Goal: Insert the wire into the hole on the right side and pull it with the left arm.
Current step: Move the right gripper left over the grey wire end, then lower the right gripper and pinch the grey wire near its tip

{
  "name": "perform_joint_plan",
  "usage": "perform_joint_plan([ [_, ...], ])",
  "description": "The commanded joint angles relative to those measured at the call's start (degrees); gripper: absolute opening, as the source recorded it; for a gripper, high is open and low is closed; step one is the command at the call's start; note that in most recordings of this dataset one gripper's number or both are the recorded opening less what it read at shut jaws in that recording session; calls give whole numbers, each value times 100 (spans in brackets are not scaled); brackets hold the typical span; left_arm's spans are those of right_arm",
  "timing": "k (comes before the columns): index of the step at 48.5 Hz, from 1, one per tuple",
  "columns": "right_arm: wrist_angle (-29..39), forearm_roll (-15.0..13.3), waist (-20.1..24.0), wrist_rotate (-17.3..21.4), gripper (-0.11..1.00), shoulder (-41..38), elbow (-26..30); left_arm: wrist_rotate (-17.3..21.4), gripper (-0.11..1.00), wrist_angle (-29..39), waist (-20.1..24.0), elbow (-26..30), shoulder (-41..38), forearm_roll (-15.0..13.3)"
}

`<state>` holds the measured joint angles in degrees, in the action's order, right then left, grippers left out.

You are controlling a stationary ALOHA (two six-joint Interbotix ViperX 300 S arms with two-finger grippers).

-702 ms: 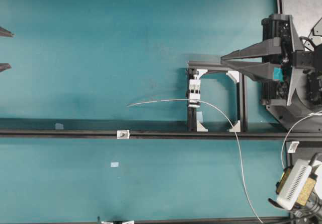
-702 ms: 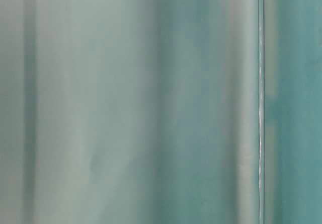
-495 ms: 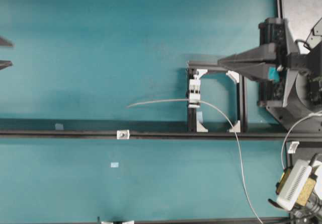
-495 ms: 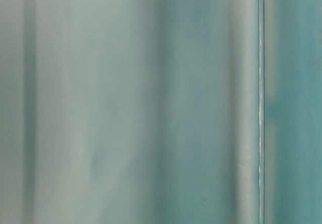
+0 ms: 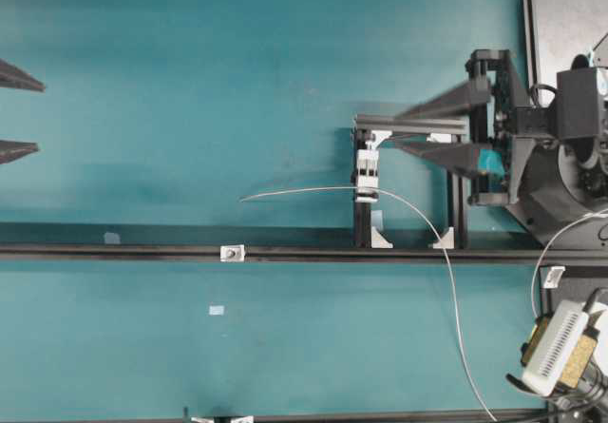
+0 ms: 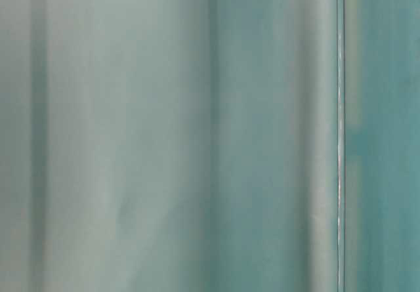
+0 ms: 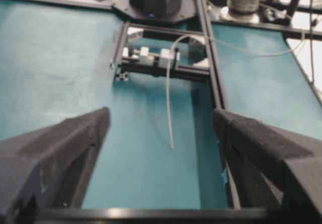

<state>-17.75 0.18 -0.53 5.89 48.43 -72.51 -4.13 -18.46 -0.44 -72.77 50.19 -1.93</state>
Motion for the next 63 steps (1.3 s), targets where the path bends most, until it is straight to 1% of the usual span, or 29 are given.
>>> perform_joint_plan([
  [1,-114,0,-9,9,71,-97,123,9,82,-105,26,62,-158,0],
  [2,-123,0,0,18,75,-114,123,9,84,-97,26,62,-185,0],
  [4,-123,0,-9,18,78,-158,141,9,84,-105,26,62,-220,0],
  [17,-123,0,-9,26,77,-686,255,26,84,-105,18,79,-536,9],
  [25,-97,0,0,35,77,-1160,413,123,84,-211,26,79,-896,9],
  [34,-53,0,-9,97,77,-1679,598,123,84,-272,26,149,-1327,9],
  [42,79,0,0,237,77,-2083,747,123,84,-264,35,281,-1811,9],
  [63,105,0,246,246,77,-2979,1116,141,84,-272,88,703,-3015,9],
])
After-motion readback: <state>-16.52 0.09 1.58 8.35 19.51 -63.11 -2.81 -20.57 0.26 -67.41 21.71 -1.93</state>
